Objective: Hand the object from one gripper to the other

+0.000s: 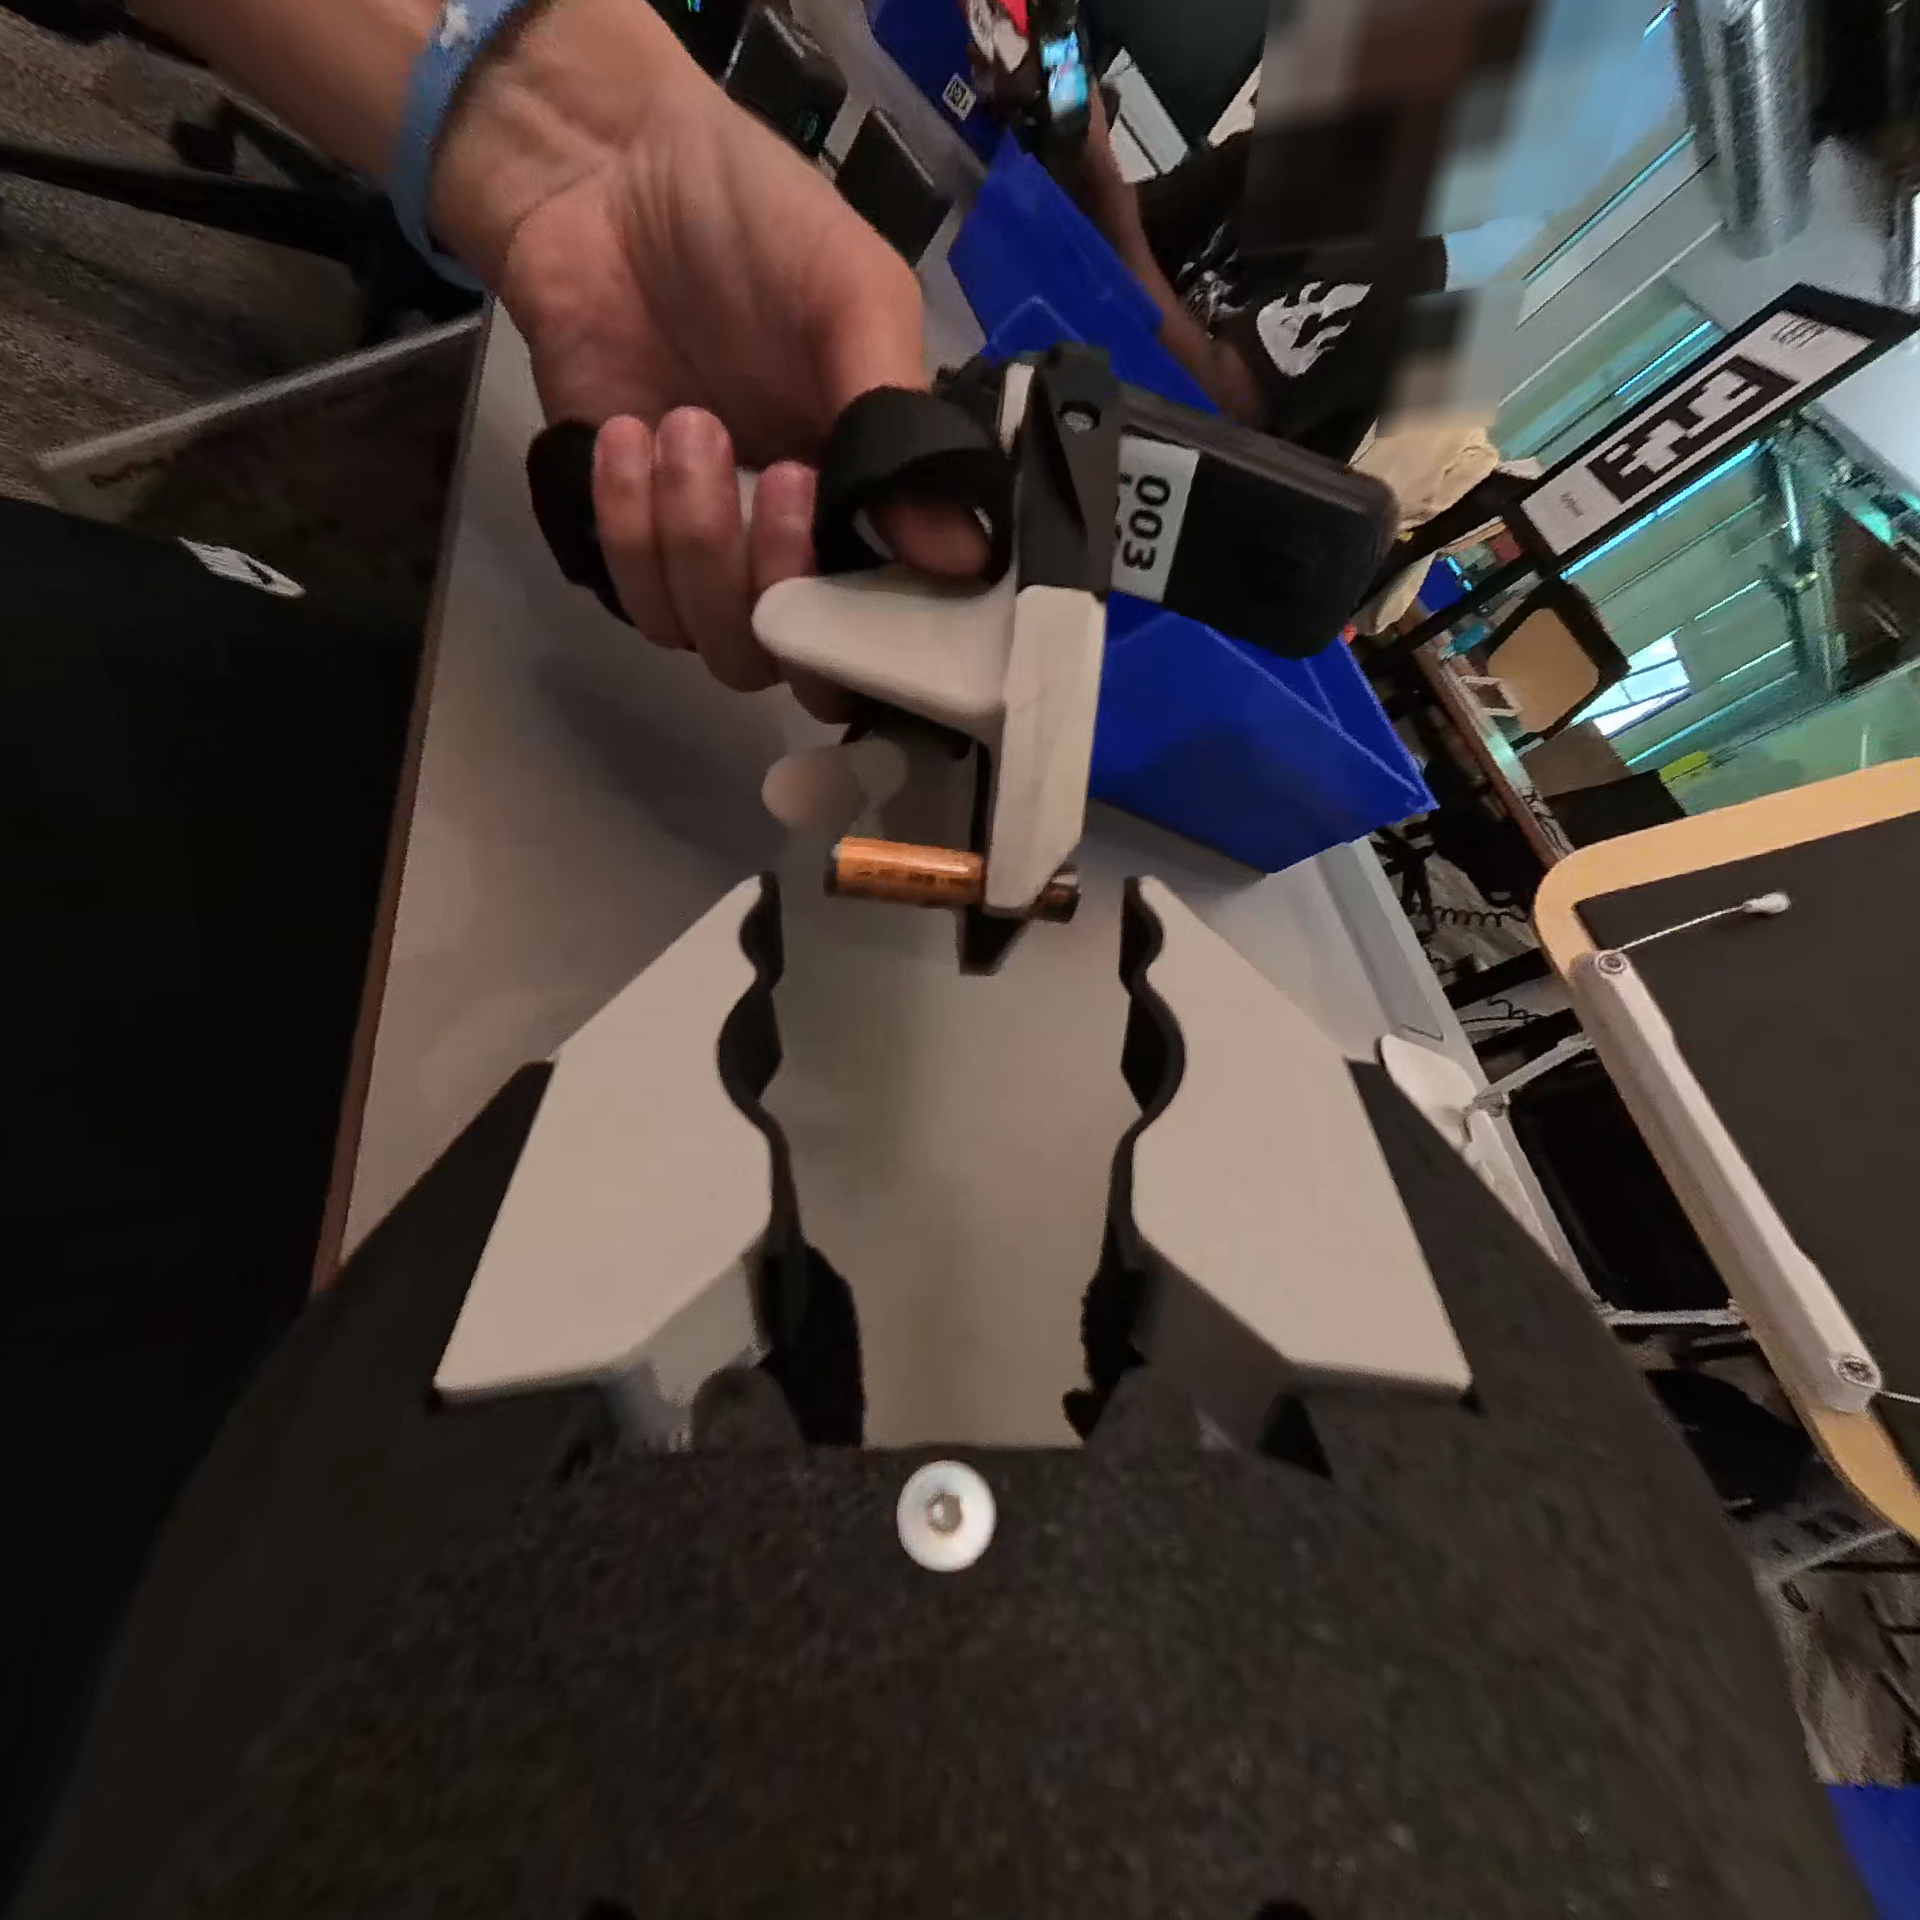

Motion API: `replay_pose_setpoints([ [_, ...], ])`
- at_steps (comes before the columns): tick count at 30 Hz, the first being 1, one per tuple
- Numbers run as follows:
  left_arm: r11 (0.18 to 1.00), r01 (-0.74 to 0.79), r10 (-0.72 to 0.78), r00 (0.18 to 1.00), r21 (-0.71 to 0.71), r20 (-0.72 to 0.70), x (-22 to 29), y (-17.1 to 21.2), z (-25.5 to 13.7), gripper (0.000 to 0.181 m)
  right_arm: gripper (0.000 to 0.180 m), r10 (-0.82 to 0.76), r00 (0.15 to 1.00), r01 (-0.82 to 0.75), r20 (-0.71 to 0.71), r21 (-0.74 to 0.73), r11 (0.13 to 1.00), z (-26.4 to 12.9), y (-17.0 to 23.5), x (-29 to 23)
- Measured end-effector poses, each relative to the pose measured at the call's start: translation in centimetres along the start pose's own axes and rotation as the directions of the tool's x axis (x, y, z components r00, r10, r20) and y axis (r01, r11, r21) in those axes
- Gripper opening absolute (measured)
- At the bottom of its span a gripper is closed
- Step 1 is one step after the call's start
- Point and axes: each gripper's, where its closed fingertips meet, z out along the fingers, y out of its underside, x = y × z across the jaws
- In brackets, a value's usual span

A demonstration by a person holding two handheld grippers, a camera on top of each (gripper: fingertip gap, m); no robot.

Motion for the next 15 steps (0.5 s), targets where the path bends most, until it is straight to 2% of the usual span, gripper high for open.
replay_pose_setpoints([
  [2,1.0,-0.022,0.022,1.0,-0.004,-0.011,0.4,0.0,0.1,0.01,0.047,0.0,1.0,0.0,-0.005,0.022,1.0,-0.2,-0.7,0.1],
  [8,0.996,-0.086,0.086,0.995,0.011,0.053,-0.3,-0.3,0.1,0.012,0.047,-0.038,0.999,0.037,-0.015,-0.064,0.997,0.1,0.5,0.3],
  [11,0.985,-0.161,0.149,0.974,0.06,0.168,-1.5,-1.5,-0.7,0.033,0.047,-0.069,0.995,0.059,-0.076,-0.122,0.991,0.1,1.7,1.3],
  [13,0.959,-0.277,0.246,0.923,0.067,0.294,-2.6,-2.3,-1.7,0.041,0.047,0.013,0.995,-0.025,-0.101,-0.12,0.992,0.1,2.2,2.2],
  [15,0.906,-0.423,0.377,0.822,0.014,0.426,-3.7,-2.8,-2.7,0.046,0.047,0.216,0.974,-0.222,-0.074,-0.084,0.971,0.1,2.3,2.9],
])
